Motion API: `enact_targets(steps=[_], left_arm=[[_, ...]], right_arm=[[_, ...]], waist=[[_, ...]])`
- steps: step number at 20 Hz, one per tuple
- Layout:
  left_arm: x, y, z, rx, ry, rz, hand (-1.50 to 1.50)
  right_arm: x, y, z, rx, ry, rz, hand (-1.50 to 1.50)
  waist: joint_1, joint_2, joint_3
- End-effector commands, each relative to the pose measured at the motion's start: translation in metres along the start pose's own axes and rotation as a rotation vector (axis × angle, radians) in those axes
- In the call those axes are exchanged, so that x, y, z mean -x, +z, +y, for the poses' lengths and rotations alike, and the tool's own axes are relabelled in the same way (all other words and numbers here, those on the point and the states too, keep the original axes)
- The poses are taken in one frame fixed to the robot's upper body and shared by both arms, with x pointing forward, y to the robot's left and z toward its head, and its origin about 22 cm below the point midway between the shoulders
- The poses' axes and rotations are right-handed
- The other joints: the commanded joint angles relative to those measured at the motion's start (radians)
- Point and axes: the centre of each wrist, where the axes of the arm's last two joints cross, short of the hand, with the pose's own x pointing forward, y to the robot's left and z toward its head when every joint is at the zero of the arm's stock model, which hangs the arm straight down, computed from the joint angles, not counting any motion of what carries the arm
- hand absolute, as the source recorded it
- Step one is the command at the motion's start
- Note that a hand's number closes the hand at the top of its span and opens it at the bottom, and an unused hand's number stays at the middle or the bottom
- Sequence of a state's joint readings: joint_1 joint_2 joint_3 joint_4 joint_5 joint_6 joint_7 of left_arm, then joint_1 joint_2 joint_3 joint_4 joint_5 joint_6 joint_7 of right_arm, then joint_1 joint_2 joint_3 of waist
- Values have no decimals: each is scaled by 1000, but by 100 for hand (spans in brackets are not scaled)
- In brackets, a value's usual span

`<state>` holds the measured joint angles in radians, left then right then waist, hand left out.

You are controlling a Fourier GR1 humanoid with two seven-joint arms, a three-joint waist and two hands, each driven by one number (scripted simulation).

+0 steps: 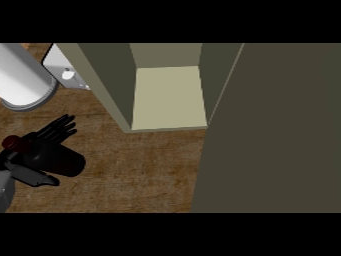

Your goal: Pick up the wine, place it into the cabinet and close the cabinet

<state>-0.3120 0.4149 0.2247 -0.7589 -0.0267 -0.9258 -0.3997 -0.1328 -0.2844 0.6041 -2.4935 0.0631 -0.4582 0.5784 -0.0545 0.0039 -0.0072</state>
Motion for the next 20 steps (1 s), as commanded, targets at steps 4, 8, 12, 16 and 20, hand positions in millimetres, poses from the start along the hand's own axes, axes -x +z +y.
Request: enact_targets(steps=[4,8,12,16,20], left_arm=[[17,5,-3,159,107,-98,-150],[23,-6,-13,168,100,-136,-150],[39,-10,-24,131,146,-166,-150],[29,-9,-12,143,159,-173,150],[31,-30,-23,142,114,-189,150]], right_arm=[[-21,24,-7,11,6,-47,-150],[-21,23,-7,9,21,-42,-150],[-20,28,-5,10,13,-32,-150],[-17,23,-6,8,21,-36,-150],[-12,19,-4,20,17,-35,-150]], waist=[[-5,-1,1],[-3,-3,0],[-7,-6,1],[0,-1,1],[-5,2,0]])
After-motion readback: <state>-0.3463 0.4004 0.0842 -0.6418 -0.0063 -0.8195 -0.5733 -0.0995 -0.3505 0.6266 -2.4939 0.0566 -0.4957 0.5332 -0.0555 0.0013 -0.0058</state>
